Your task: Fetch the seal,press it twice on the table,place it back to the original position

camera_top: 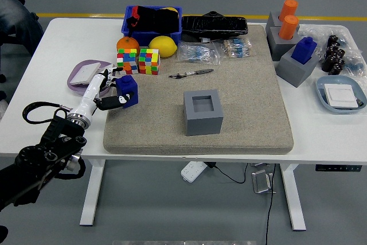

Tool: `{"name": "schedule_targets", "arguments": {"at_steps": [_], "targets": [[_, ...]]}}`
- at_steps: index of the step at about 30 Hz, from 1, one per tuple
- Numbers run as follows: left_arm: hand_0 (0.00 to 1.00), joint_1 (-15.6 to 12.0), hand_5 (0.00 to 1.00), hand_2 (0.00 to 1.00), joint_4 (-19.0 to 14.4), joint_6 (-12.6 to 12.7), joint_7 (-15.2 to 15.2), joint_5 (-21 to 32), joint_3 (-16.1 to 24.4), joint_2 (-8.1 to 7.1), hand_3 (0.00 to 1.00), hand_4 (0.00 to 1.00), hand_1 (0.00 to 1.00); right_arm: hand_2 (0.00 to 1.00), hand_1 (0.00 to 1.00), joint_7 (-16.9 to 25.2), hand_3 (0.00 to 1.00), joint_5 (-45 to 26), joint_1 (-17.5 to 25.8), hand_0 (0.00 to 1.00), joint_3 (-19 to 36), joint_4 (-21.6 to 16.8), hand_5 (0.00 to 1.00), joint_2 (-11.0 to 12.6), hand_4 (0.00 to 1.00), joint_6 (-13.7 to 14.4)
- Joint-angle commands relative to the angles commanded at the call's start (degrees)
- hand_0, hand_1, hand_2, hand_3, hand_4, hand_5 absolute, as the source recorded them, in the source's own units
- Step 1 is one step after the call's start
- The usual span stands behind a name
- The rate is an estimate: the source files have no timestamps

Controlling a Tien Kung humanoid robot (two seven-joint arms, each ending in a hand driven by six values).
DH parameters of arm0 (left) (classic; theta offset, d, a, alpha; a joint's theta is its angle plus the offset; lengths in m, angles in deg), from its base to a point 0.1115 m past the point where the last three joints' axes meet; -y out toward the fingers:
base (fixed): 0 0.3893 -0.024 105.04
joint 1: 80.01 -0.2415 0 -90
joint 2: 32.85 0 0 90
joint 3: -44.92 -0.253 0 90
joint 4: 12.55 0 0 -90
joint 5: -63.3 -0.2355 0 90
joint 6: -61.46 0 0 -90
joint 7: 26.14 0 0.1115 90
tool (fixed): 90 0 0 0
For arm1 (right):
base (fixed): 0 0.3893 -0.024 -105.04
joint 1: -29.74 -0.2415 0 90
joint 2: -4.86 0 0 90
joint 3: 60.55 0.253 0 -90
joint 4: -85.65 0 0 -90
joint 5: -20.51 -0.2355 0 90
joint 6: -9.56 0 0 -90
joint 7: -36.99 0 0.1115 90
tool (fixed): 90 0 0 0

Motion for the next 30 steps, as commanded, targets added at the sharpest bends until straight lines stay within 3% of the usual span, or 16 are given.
{"name": "schedule_targets", "arguments": {"at_steps": [14, 22, 30], "targets": [[0.8, -0.4, 0.002, 0.421, 0.2, -0.1, -0.1, 0.5, -0.7, 0.01, 0.835, 0.651, 0.51, 0.765, 0.763, 0.0, 0.77, -0.1, 0.0, 0.906, -0.1, 0.0, 0.562, 0.0, 0.875, 0.0], [0.8, -0.7, 0.002, 0.421, -2.8, 0.2, -0.2, -1.8, 2.8, -0.75, 0.835, 0.65, 0.509, 0.764, 0.762, 0.0, 0.77, -0.1, 0.0, 0.906, 0.0, 0.0, 0.562, 0.0, 0.875, 0.0], [0.798, -0.2, 0.002, 0.42, -8.9, 0.3, 0.2, -5.1, 6.7, -1.64, 0.834, 0.65, 0.511, 0.764, 0.762, 0.0, 0.77, -0.1, 0.1, 0.906, 0.0, 0.1, 0.562, 0.0, 0.876, 0.0]]}}
